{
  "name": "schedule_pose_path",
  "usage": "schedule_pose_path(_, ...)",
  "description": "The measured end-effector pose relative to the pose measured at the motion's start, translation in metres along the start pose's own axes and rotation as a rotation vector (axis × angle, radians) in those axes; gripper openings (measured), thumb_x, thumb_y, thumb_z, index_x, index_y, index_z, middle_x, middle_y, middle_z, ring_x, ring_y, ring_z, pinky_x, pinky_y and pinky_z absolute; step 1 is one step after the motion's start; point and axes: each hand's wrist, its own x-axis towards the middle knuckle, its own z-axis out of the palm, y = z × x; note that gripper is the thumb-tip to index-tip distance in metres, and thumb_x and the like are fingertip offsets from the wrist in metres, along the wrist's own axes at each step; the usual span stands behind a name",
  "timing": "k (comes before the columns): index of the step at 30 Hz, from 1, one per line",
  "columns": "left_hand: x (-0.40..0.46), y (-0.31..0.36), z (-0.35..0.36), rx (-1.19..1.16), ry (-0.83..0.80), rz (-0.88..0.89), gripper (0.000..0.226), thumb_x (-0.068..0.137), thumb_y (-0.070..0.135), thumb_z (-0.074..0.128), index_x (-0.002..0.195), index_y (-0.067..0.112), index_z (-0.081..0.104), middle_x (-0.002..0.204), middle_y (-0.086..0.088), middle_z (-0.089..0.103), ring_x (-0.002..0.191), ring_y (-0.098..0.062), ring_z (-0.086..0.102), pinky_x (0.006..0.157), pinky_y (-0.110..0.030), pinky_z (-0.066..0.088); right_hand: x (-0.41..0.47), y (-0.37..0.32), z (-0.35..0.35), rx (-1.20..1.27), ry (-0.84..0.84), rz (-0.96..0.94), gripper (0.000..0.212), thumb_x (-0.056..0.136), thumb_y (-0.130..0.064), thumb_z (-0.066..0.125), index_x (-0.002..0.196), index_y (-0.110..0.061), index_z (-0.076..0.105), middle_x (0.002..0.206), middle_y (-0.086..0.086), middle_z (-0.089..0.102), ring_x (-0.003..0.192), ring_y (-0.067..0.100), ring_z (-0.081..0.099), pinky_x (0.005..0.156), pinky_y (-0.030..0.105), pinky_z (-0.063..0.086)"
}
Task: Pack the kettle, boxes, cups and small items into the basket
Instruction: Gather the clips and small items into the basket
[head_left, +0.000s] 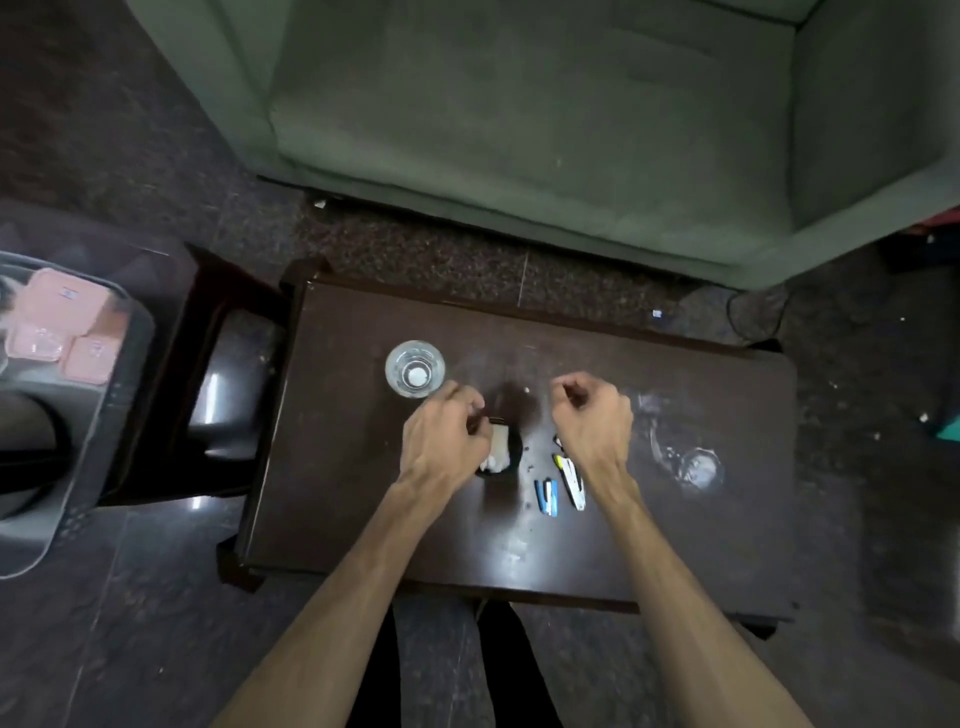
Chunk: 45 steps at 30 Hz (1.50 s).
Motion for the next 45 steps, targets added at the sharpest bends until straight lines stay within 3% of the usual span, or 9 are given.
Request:
schedule_pose_path(3,-0.004,0.004,0.024,0.029,0.005,-0.046,0.016,0.084,0.024,0.068,0.1,0.023,0.068,0.108,0.005,0.066,0.107,-0.019,0.066,0.091,-0.031,0.051,0.004,0.043,-0.01,-0.051,-0.029,0.115,0.013,0.083,-0.025,0.069,0.088,-0.024,0.081,0.081,-0.003,0.08,0.082,0.022,0.076,0.079,0.032,0.06)
schedule_pose_path(9,-0.012,0.025,0.063,0.061,-0.027,0.021,0.008,0.084,0.019,0.065,0.087,0.024,0.07,0.084,0.011,0.064,0.079,-0.018,0.066,0.076,-0.032,0.055,0.003,0.113,-0.021,-0.134,-0.101,0.275,0.017,0.08,-0.015,0.07,0.089,-0.025,0.08,0.09,0.0,0.082,0.089,0.025,0.077,0.084,0.029,0.058)
schedule_pose_path(12,-0.016,0.039,0.089,0.081,-0.097,0.04,0.006,0.087,0.022,0.062,0.088,0.024,0.068,0.082,0.005,0.07,0.081,-0.025,0.067,0.075,-0.033,0.054,0.0,0.136,-0.017,-0.189,-0.155,0.306,0.015,0.083,-0.026,0.073,0.096,-0.024,0.079,0.097,0.006,0.081,0.096,0.033,0.074,0.086,0.034,0.058)
schedule_pose_path(15,-0.022,0.05,0.117,0.142,-0.175,0.049,0.006,0.088,0.027,0.06,0.089,0.025,0.066,0.086,0.004,0.074,0.085,-0.027,0.07,0.075,-0.032,0.049,-0.005,0.151,-0.01,-0.256,-0.211,0.278,0.027,0.082,-0.039,0.076,0.102,-0.022,0.073,0.101,0.01,0.078,0.101,0.036,0.072,0.084,0.036,0.056)
schedule_pose_path(21,-0.035,0.048,0.168,0.359,-0.324,-0.052,0.033,0.092,0.04,0.06,0.113,0.015,0.065,0.112,-0.009,0.073,0.105,-0.033,0.07,0.088,-0.038,0.052,-0.009,0.165,0.007,-0.4,-0.262,0.099,0.044,0.076,-0.044,0.08,0.112,-0.025,0.063,0.107,0.003,0.072,0.101,0.032,0.07,0.081,0.035,0.053)
schedule_pose_path(25,-0.036,0.04,0.192,0.409,-0.333,-0.163,0.056,0.09,0.041,0.062,0.134,0.01,0.046,0.122,-0.01,0.069,0.111,-0.033,0.069,0.09,-0.039,0.052,-0.007,0.173,0.022,-0.473,-0.304,0.011,0.051,0.08,-0.047,0.077,0.121,-0.022,0.058,0.115,0.003,0.07,0.104,0.031,0.07,0.084,0.038,0.054)
schedule_pose_path(31,-0.025,0.031,0.215,0.396,-0.305,-0.215,0.066,0.09,0.039,0.062,0.145,0.01,0.04,0.125,-0.009,0.068,0.114,-0.031,0.068,0.093,-0.038,0.051,0.004,0.182,0.039,-0.504,-0.291,-0.011,0.038,0.086,-0.044,0.069,0.114,-0.019,0.061,0.102,0.004,0.074,0.094,0.031,0.072,0.079,0.037,0.056)
schedule_pose_path(37,-0.034,0.028,0.212,0.229,-0.263,-0.252,0.043,0.085,0.027,0.062,0.125,0.013,0.054,0.126,-0.009,0.063,0.11,-0.035,0.067,0.094,-0.041,0.05,0.004,0.184,0.042,-0.498,-0.28,-0.01,0.033,0.078,-0.045,0.072,0.095,-0.017,0.067,0.091,0.005,0.073,0.086,0.032,0.071,0.069,0.031,0.048)
schedule_pose_path(45,-0.069,0.03,0.168,-0.025,-0.027,-0.237,0.023,0.082,0.034,0.068,0.102,0.023,0.061,0.112,-0.001,0.066,0.093,-0.037,0.07,0.079,-0.04,0.052,-0.021,0.155,0.023,-0.34,-0.195,0.036,0.034,0.065,-0.049,0.077,0.081,-0.02,0.07,0.082,0.001,0.073,0.078,0.031,0.07,0.062,0.027,0.044)
